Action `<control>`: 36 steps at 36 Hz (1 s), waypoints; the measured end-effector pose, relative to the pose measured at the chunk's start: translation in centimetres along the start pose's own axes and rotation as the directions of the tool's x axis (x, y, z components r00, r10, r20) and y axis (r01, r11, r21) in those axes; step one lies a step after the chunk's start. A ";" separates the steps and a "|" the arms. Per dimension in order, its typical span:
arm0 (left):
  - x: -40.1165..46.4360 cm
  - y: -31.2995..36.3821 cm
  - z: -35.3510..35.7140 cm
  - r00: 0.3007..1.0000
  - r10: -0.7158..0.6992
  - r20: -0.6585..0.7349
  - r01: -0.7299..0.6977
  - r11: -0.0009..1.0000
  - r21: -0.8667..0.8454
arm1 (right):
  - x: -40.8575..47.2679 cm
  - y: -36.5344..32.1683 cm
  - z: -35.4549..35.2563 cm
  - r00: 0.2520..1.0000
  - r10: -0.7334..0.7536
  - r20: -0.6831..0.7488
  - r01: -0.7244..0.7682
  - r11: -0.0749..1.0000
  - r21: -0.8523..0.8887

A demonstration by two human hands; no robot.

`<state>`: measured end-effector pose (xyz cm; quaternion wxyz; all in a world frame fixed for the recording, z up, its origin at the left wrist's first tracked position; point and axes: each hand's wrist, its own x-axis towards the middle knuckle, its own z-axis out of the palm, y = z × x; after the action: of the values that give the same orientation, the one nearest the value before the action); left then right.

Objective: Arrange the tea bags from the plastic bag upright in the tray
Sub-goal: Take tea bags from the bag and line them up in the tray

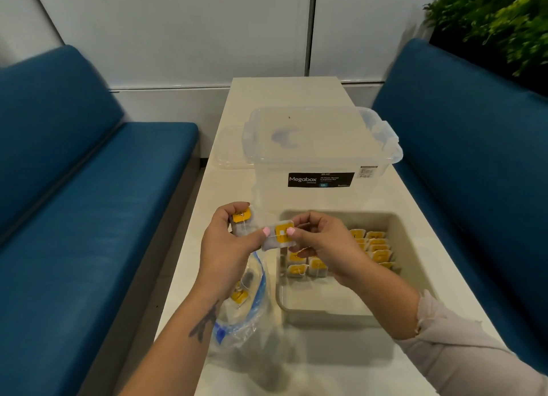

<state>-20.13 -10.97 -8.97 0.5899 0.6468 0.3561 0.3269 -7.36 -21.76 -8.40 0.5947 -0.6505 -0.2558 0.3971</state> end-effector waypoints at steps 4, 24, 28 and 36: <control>-0.4 0.4 0.8 0.999 0.022 0.035 -0.024 0.999 0.045 | 0.1 -0.8 -1.8 0.998 -0.054 -0.022 0.049 0.979 -0.198; -1.5 -0.5 2.2 0.993 -0.116 0.013 0.117 0.993 -0.016 | 0.1 1.3 -8.0 0.993 -0.080 0.086 0.088 0.027 -0.996; -1.6 -0.6 2.1 0.993 -0.114 0.012 0.115 0.993 -0.023 | 0.5 2.4 -7.8 0.995 -0.036 0.088 0.086 -0.036 -0.996; -1.8 -0.7 1.9 0.992 -0.124 0.011 0.124 0.992 -0.008 | 1.0 3.8 -7.4 0.994 -0.075 0.077 0.067 -0.123 -0.990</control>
<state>-19.52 -13.48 -9.82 0.6138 0.6223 0.3912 0.2880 -1.23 -25.77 -12.48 -0.0702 -0.8625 -0.4996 0.0384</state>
